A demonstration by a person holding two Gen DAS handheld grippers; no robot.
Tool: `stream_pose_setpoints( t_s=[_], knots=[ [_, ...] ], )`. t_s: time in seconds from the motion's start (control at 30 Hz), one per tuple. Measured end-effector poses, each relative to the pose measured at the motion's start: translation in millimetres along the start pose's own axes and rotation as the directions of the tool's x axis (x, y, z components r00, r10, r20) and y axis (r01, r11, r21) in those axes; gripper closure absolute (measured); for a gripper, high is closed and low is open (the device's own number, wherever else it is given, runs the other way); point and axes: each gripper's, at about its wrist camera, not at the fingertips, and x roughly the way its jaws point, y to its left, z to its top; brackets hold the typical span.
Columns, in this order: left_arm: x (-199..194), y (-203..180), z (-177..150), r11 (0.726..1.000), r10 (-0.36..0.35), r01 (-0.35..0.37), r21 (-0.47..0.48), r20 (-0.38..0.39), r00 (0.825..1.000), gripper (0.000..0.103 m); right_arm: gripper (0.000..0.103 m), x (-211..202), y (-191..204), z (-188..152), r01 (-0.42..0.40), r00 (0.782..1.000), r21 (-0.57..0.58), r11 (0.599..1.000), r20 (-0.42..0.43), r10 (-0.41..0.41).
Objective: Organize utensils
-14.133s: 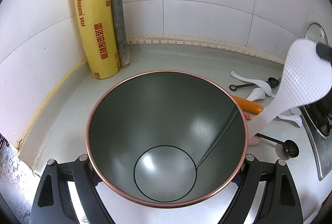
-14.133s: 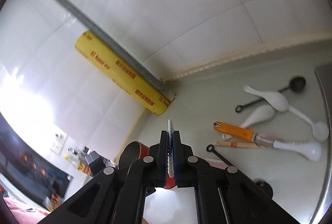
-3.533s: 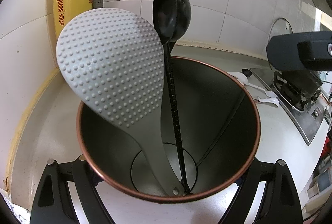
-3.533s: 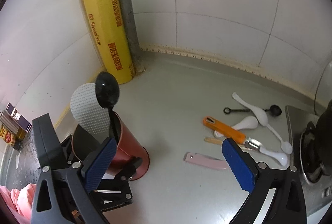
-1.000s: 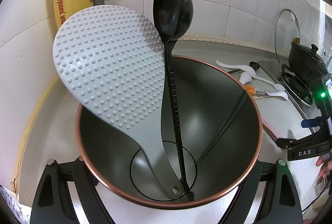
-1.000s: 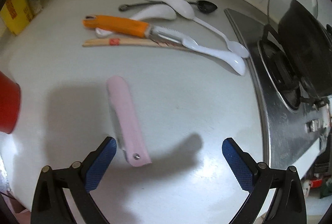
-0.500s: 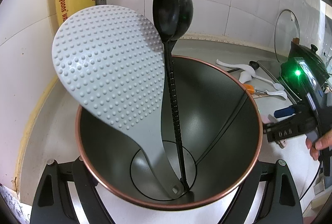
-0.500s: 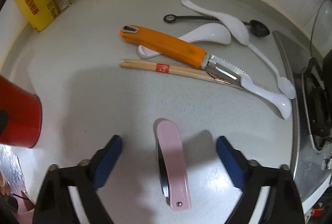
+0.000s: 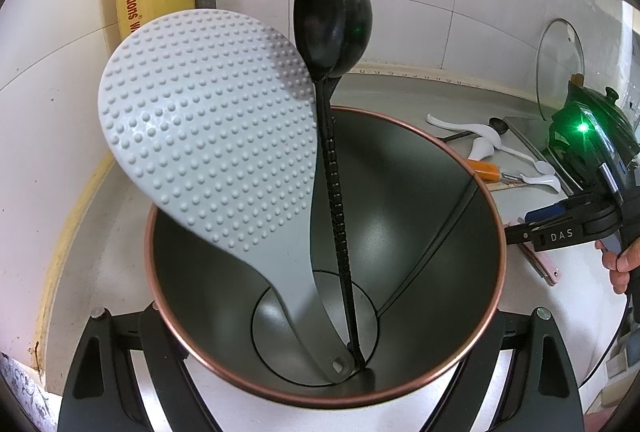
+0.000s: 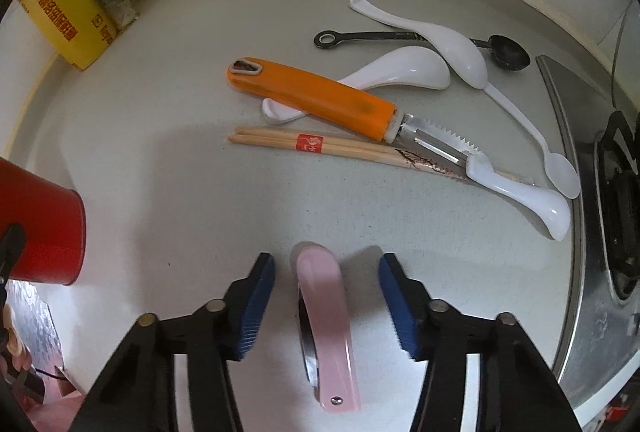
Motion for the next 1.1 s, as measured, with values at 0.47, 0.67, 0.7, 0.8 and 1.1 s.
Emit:
stream_pose_setpoints(
  t_s=[0.47, 0.67, 0.7, 0.8, 1.1],
  knots=[
    [-1, 1, 0, 1.000, -0.004, 0.004, 0.001, 0.001, 1.000, 0.012, 0.048, -11, 2, -5, -0.025, 0.999, -0.009, 1.000, 0.039, 0.025],
    [-1, 1, 0, 1.000, -0.003, 0.003, 0.000, 0.000, 1.000, 0.012, 0.051, -15, 6, -5, -0.040, 0.997, -0.013, 0.999, 0.061, 0.040],
    [-1, 1, 0, 1.000, -0.003, 0.003, 0.000, 0.000, 1.000, 0.012, 0.051, -13, -3, -7, -0.046, 0.997, -0.020, 0.999, 0.061, 0.047],
    [-1, 1, 0, 1.000, 0.002, -0.002, 0.003, -0.001, 1.000, 0.012, 0.060, -14, -2, -9, -0.044, 0.997, -0.056, 0.997, 0.062, 0.048],
    [2, -3, -1, 1.000, 0.018, -0.018, 0.001, -0.020, 1.000, 0.012, 0.078, -11, -24, -8, -0.076, 0.995, 0.002, 0.997, 0.067, 0.076]
  ],
)
